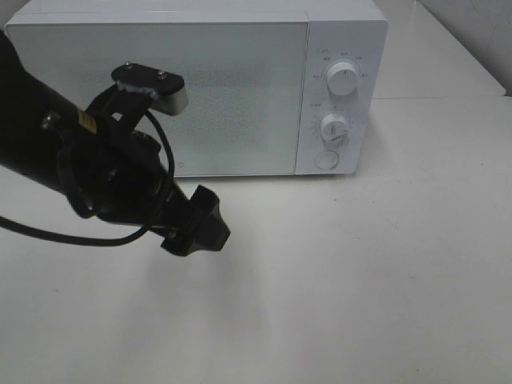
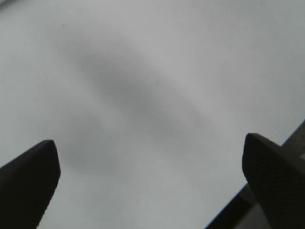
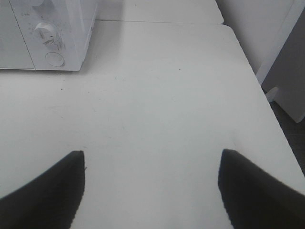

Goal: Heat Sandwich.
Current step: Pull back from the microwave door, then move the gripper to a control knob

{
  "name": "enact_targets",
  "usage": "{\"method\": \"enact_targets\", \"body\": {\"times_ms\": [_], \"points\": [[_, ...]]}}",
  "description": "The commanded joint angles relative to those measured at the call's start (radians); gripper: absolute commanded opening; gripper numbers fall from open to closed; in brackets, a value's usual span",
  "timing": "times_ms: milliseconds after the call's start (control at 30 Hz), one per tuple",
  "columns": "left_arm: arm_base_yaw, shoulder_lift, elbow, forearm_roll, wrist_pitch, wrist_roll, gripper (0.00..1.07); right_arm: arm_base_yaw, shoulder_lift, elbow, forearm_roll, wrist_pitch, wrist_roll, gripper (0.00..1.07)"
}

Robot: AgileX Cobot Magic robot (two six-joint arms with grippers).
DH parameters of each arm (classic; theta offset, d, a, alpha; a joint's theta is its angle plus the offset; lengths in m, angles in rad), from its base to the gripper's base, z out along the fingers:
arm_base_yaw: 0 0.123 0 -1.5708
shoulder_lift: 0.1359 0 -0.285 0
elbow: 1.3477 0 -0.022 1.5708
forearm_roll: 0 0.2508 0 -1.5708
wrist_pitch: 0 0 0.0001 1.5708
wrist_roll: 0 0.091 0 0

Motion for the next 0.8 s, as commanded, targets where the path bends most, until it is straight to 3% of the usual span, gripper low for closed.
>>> {"method": "enact_targets", "body": {"times_ms": [33,100,167,233,333,433,500,533,600,633,733,800], "points": [[0.001,-0.027,0.000,0.061,0.104,-0.077,1.00,-0.008,-0.025,0.002,0.002,-0.007,0.000,0.75],[0.001,-0.043,0.000,0.147,0.159,-0.172,1.00,-0.008,-0.025,0.002,0.002,-0.007,0.000,0.75],[0.004,-0.054,0.000,0.173,0.174,-0.200,1.00,-0.008,-0.025,0.002,0.002,-0.007,0.000,0.75],[0.048,-0.081,0.000,0.225,0.239,-0.274,1.00,-0.008,-0.025,0.002,0.002,-0.007,0.000,0.75],[0.097,-0.103,0.000,0.229,0.278,-0.274,1.00,-0.008,-0.025,0.002,0.002,-0.007,0.000,0.75],[0.226,-0.169,0.000,0.228,0.348,-0.246,1.00,-0.008,-0.025,0.002,0.002,-0.007,0.000,0.75],[0.254,-0.185,0.000,0.228,0.366,-0.235,1.00,-0.008,-0.025,0.002,0.002,-0.007,0.000,0.75],[0.328,-0.224,0.000,0.227,0.403,-0.211,1.00,-0.008,-0.025,0.002,0.002,-0.007,0.000,0.75],[0.403,-0.258,0.000,0.225,0.438,-0.191,1.00,-0.008,-0.025,0.002,0.002,-0.007,0.000,0.75],[0.403,-0.258,0.000,0.225,0.438,-0.191,1.00,-0.008,-0.025,0.002,0.002,-0.007,0.000,0.75],[0.523,-0.325,0.000,0.217,0.510,-0.176,1.00,-0.008,-0.025,0.002,0.002,-0.007,0.000,0.75],[0.549,-0.342,0.002,0.217,0.526,-0.172,1.00,-0.008,-0.025,0.002,0.002,-0.007,0.000,0.75]]}}
